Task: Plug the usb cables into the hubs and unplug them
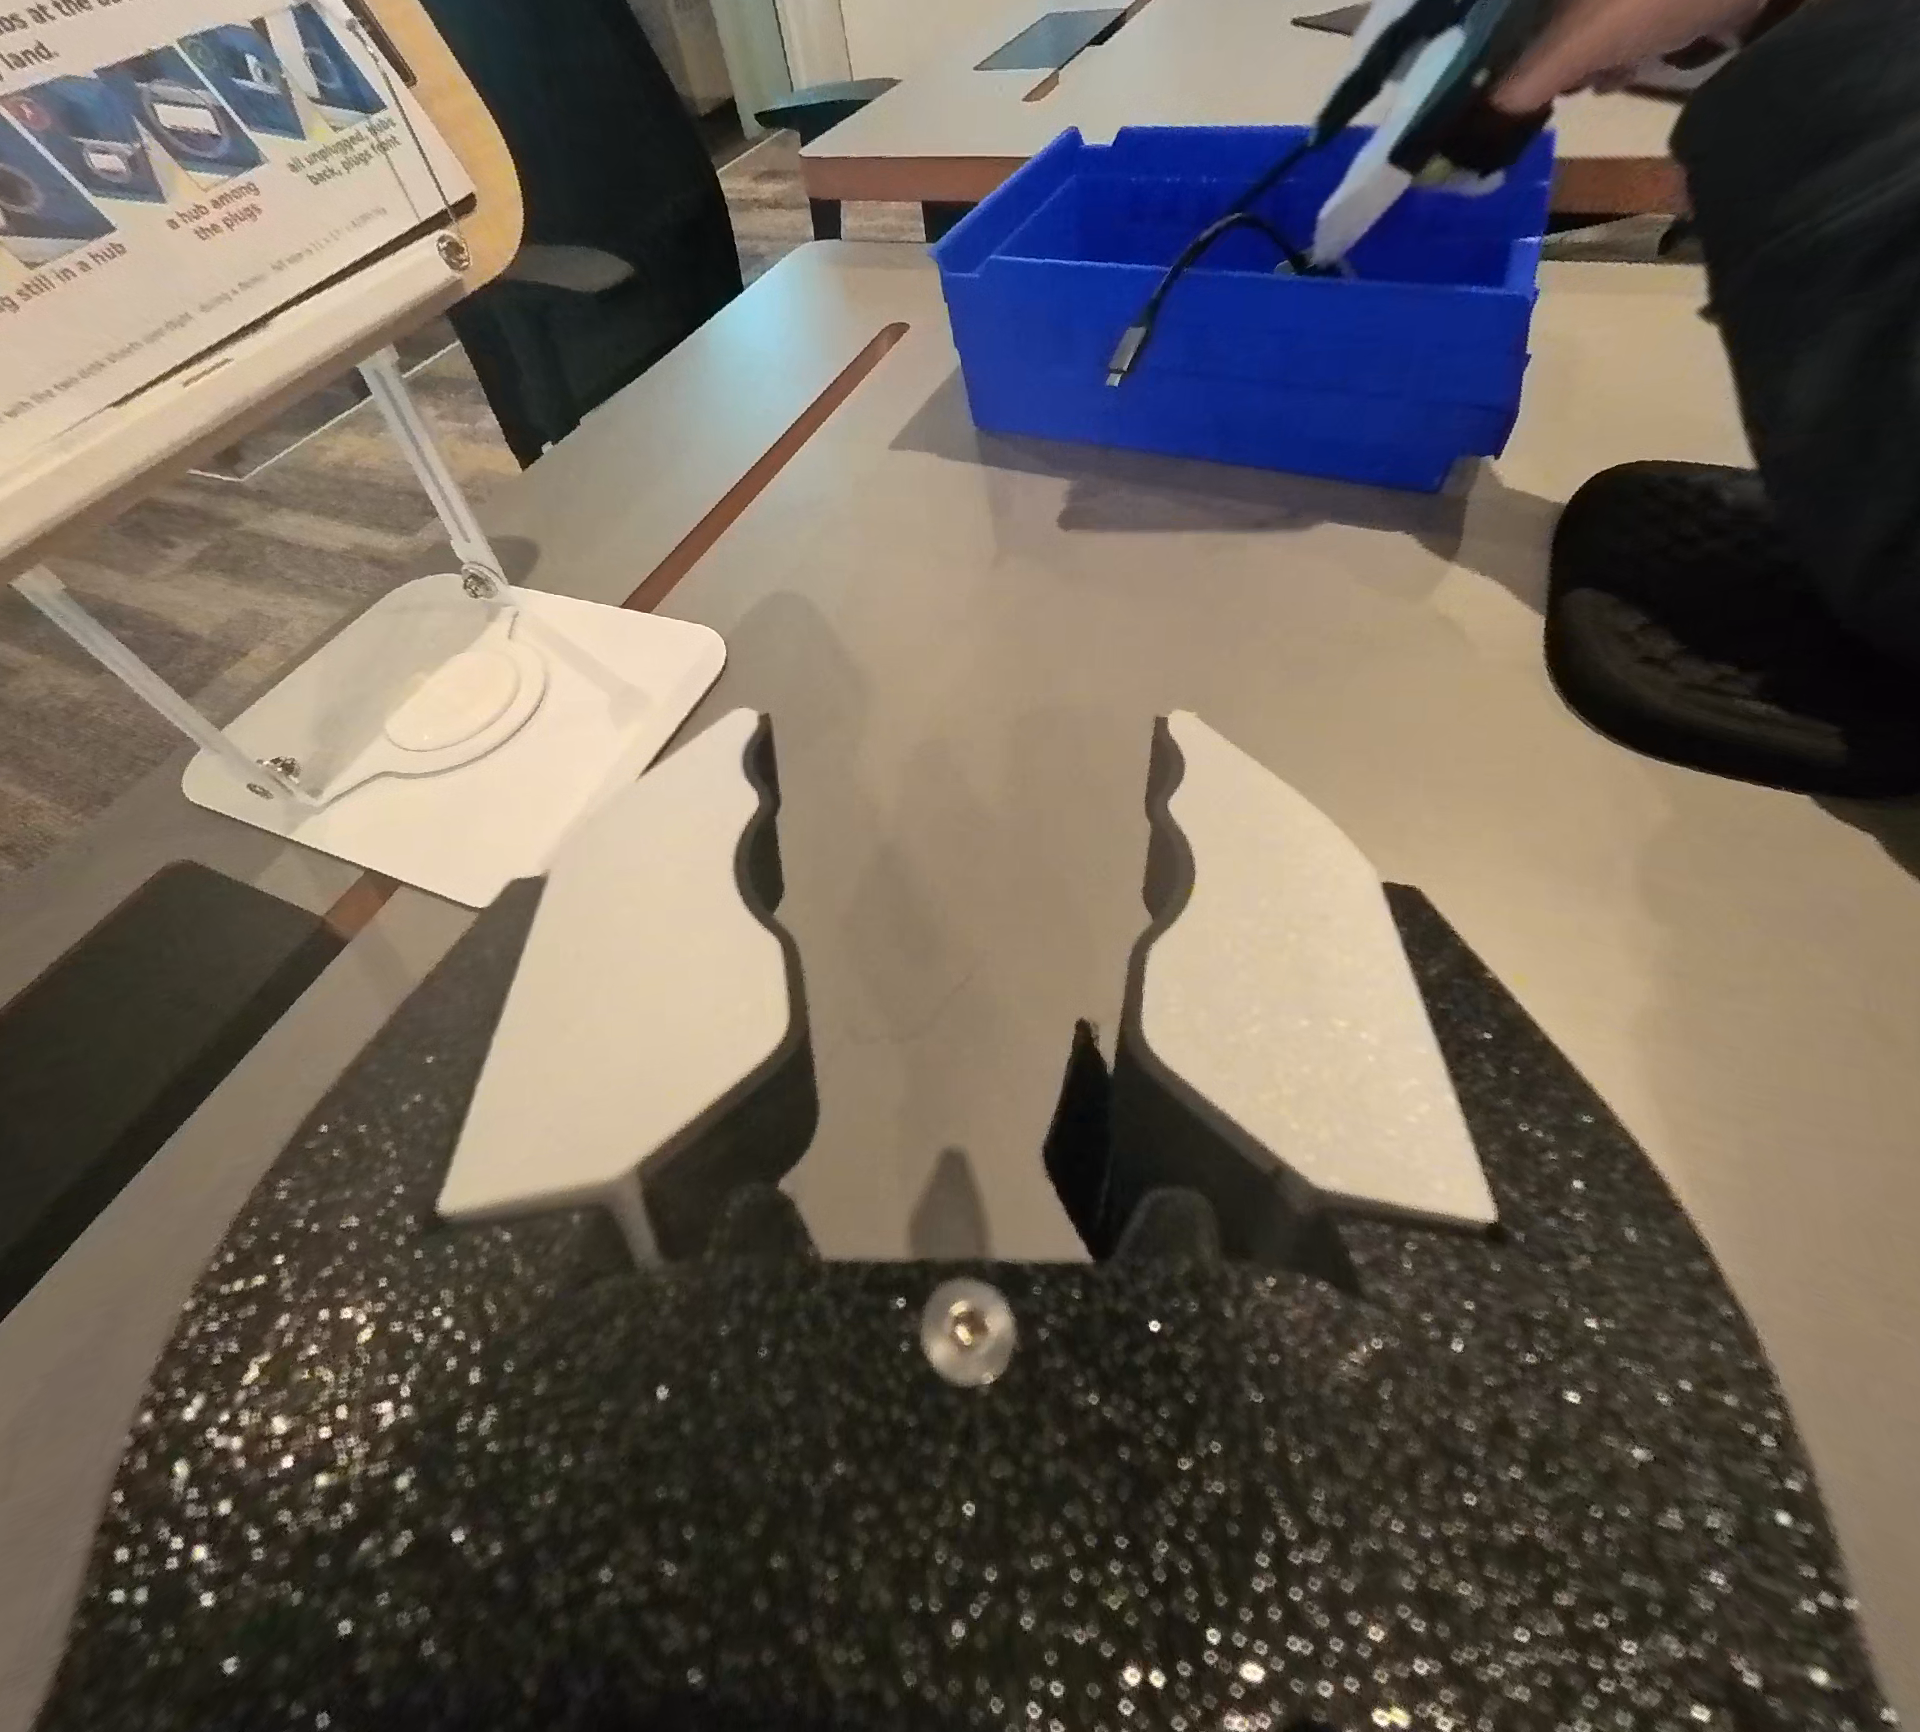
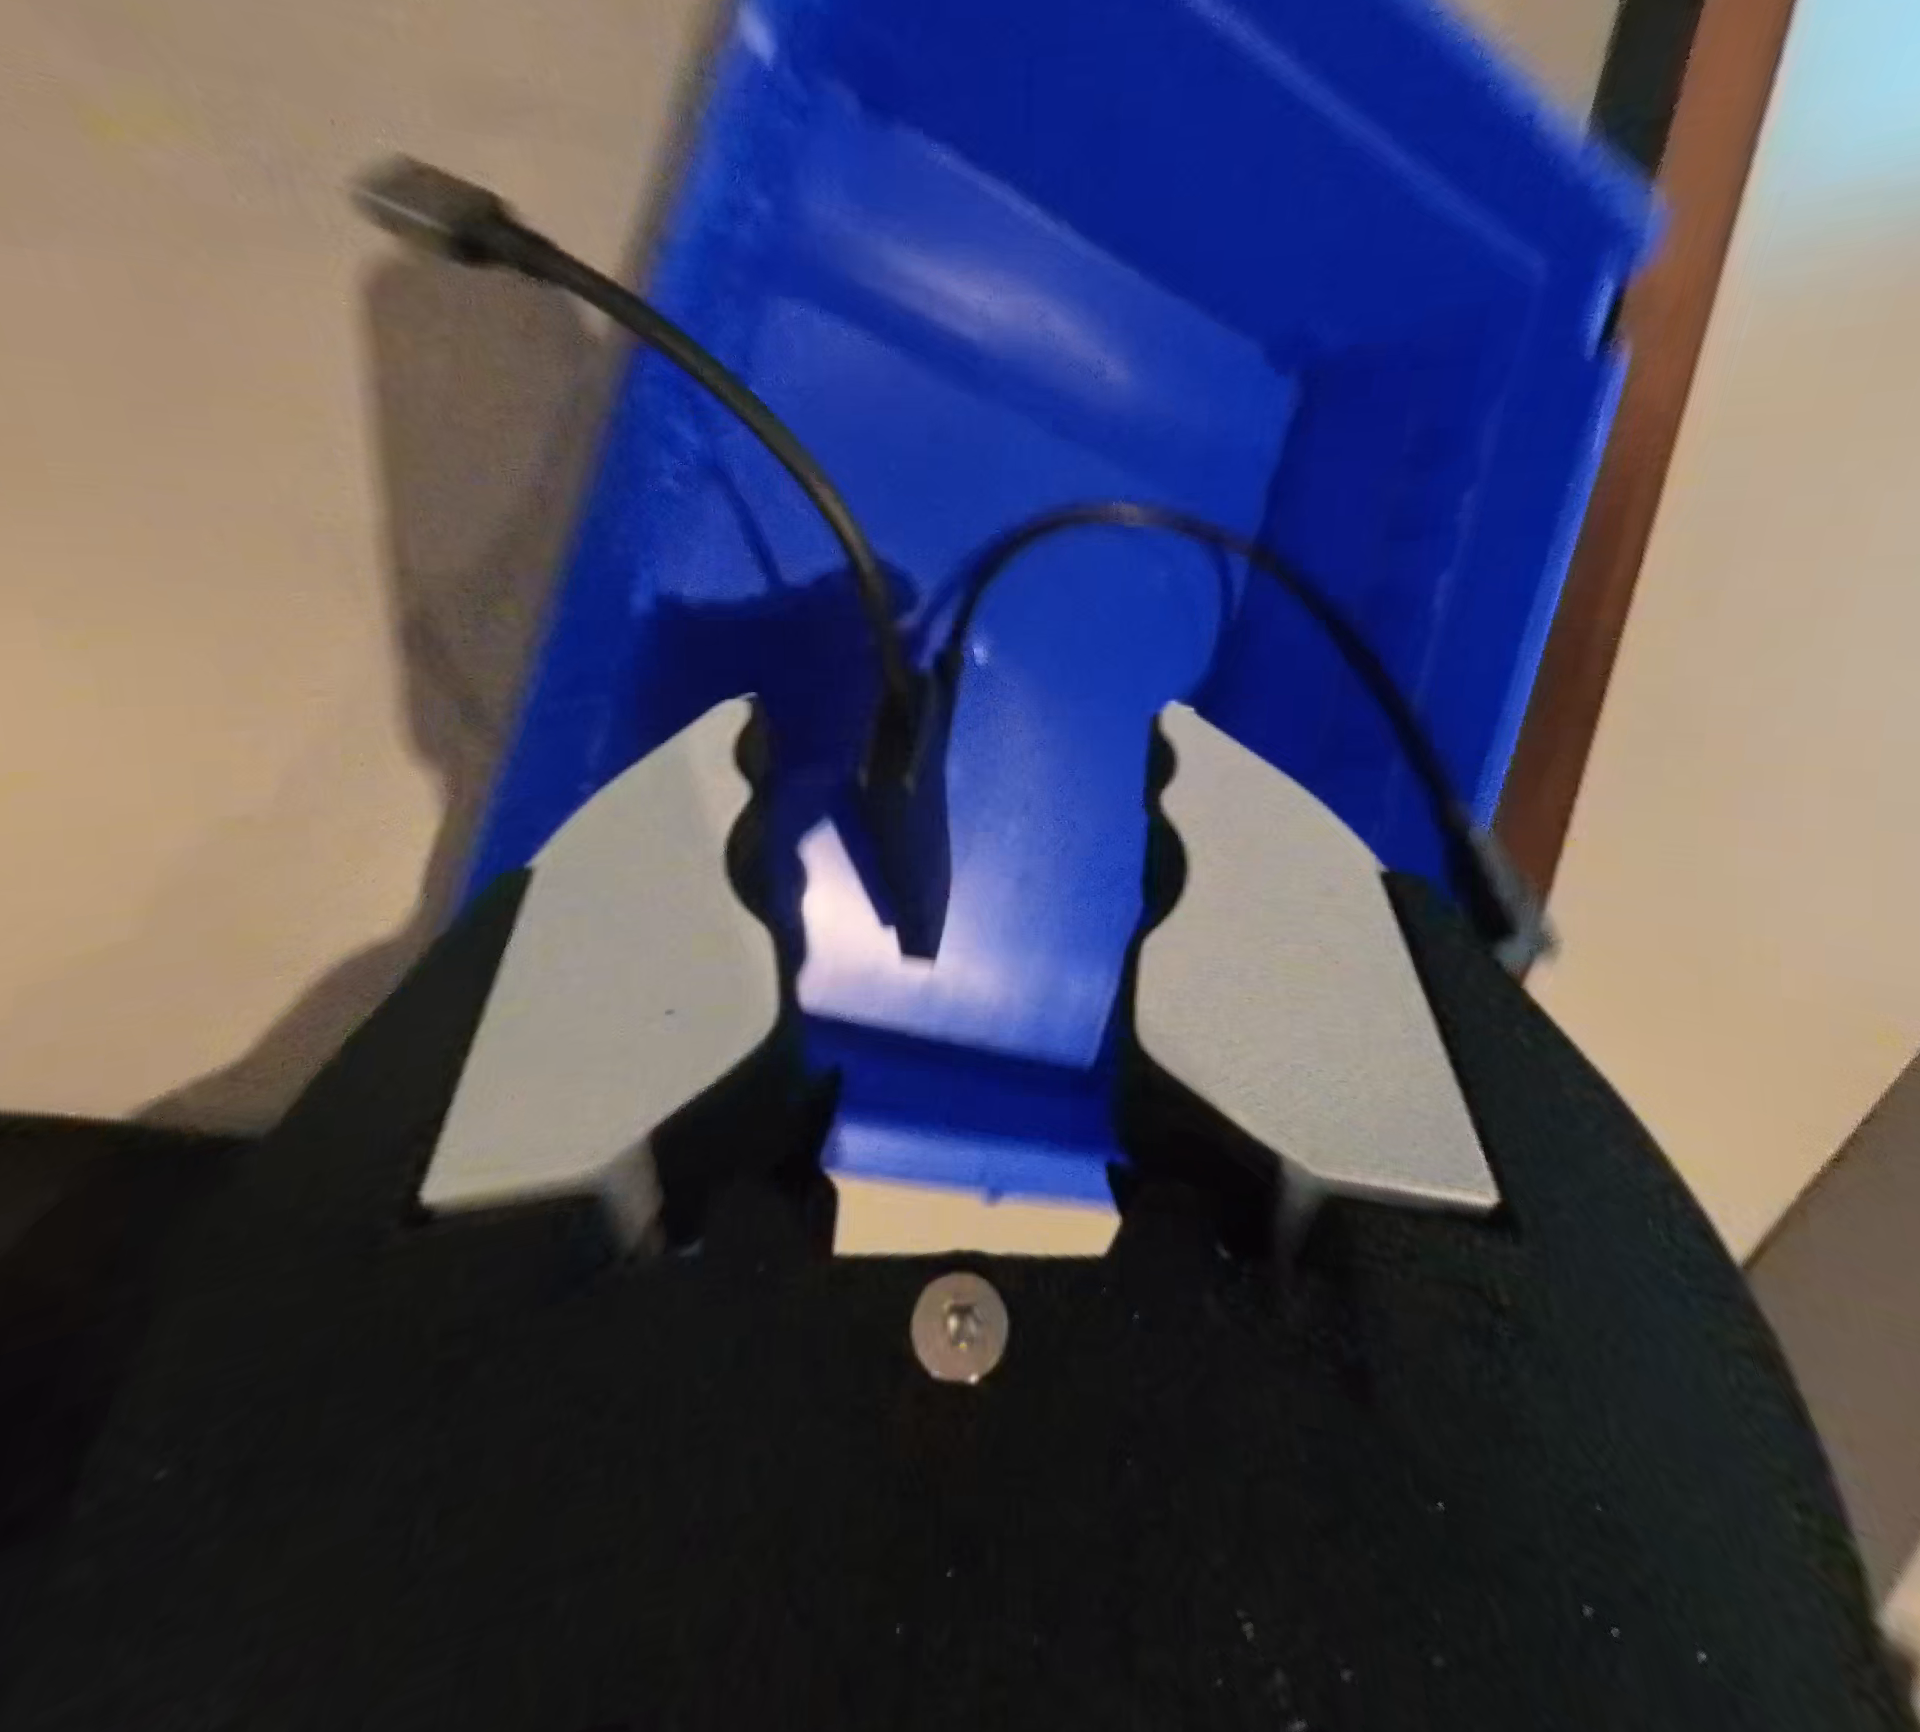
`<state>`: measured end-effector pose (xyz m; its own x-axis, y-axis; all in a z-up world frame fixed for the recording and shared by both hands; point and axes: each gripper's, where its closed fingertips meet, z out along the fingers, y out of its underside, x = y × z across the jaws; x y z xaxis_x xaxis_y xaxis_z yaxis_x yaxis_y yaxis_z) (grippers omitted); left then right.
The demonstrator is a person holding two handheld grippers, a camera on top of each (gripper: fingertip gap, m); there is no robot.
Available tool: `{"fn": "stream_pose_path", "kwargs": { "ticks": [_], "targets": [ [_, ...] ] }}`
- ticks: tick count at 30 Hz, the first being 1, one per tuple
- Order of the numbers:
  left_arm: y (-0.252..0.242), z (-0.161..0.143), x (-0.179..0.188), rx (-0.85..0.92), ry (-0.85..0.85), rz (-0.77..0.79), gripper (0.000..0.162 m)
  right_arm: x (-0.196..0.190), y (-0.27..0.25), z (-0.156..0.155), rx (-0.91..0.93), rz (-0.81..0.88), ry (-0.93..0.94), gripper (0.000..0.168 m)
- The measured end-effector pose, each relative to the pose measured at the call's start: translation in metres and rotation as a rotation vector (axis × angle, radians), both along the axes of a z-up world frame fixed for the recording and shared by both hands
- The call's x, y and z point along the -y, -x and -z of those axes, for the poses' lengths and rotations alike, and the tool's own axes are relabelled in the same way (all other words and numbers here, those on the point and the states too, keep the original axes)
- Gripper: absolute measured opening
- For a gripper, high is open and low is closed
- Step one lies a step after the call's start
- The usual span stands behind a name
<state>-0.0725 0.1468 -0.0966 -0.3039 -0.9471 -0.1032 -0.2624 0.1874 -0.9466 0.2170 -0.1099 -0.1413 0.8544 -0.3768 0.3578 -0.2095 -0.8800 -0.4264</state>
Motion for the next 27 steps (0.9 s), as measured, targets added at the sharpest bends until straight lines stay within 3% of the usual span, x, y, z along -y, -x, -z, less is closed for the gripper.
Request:
{"fn": "stream_pose_path", "kwargs": {
  "ticks": [2, 4, 8, 10, 13, 17, 24, 27],
  "targets": [
    [0.0, 0.0, 0.0, -0.001, 0.005, 0.002, 0.068, -0.026, 0.009, -0.006, 0.09, -0.198, -0.023, 0.048],
    [-0.001, 0.001, 0.001, -0.004, 0.008, 0.005, 0.068, -0.039, 0.009, -0.004, 0.153, -0.262, 0.009, 0.039],
    [-0.001, 0.001, -0.001, -0.004, 0.006, 0.001, 0.068, -0.055, 0.005, 0.008, 0.164, -0.305, 0.026, 0.011],
    [-0.001, 0.001, -0.002, -0.003, 0.012, 0.001, 0.068, -0.055, -0.007, 0.004, 0.182, -0.208, -0.015, 0.005],
    [-0.001, 0.001, -0.003, -0.003, 0.019, 0.0, 0.067, -0.049, -0.021, -0.001, 0.095, 0.014, -0.141, 0.004],
    [-0.001, 0.001, -0.002, -0.005, 0.021, 0.003, 0.067, -0.031, -0.046, -0.002, 0.113, 0.326, -0.199, 0.005],
    [-0.001, 0.002, -0.001, -0.008, 0.021, 0.006, 0.067, -0.031, -0.039, 0.046, 0.038, 0.315, 0.092, 0.005],
    [-0.001, 0.001, -0.004, -0.006, 0.018, 0.0, 0.068, -0.033, -0.038, 0.041, 0.07, 0.295, 0.101, 0.012]
  ]
}}
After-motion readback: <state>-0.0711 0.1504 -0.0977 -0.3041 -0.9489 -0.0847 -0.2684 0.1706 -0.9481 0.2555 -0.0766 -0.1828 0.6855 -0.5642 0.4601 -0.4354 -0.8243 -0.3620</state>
